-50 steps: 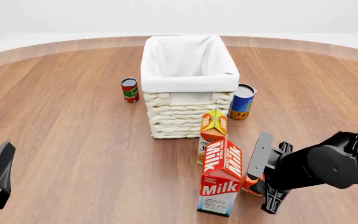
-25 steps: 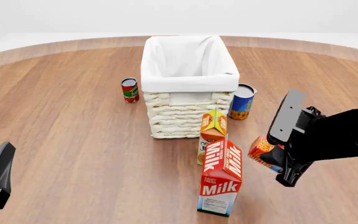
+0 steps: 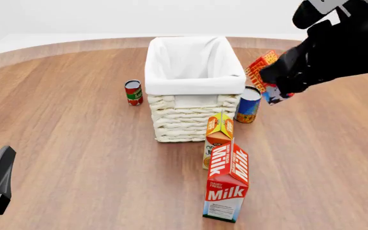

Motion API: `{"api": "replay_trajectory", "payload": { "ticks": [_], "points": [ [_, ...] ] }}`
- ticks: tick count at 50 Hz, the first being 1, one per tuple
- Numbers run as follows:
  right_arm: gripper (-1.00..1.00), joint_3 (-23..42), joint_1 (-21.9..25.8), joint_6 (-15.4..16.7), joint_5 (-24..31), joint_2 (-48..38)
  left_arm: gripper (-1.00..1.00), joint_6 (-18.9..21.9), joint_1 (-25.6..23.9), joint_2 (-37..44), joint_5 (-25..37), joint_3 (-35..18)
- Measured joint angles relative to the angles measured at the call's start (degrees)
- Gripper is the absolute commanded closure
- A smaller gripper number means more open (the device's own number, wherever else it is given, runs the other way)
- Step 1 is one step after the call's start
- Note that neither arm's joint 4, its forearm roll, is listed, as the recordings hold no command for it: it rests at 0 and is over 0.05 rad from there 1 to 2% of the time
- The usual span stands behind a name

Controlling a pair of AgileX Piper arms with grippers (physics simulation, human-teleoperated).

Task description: Pick up the butter and put it in the basket.

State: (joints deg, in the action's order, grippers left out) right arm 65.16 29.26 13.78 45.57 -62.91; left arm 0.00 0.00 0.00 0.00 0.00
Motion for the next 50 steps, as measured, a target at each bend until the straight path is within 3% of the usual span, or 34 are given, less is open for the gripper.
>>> {"api": "replay_trajectory", "payload": {
  "ticks": [9, 15, 26, 36, 50],
  "points": [
    [1.0, 9.24, 0.32, -7.09, 1.11, -2.01, -1.0, 0.0, 0.0, 0.0, 0.0, 0.0],
    [1.0, 14.69, 1.43, -9.95, 0.73, -3.06, -1.0, 0.0, 0.0, 0.0, 0.0, 0.0],
    [1.0, 18.95, 3.39, -15.39, -3.56, -7.09, -1.0, 0.0, 0.0, 0.0, 0.0, 0.0],
    [1.0, 25.04, 3.74, -17.27, -5.72, -14.83, -1.0, 0.0, 0.0, 0.0, 0.0, 0.0],
    [1.0, 35.4, 5.22, -17.2, -4.42, -25.71, -1.0, 0.0, 0.0, 0.0, 0.0, 0.0]
  ]
}}
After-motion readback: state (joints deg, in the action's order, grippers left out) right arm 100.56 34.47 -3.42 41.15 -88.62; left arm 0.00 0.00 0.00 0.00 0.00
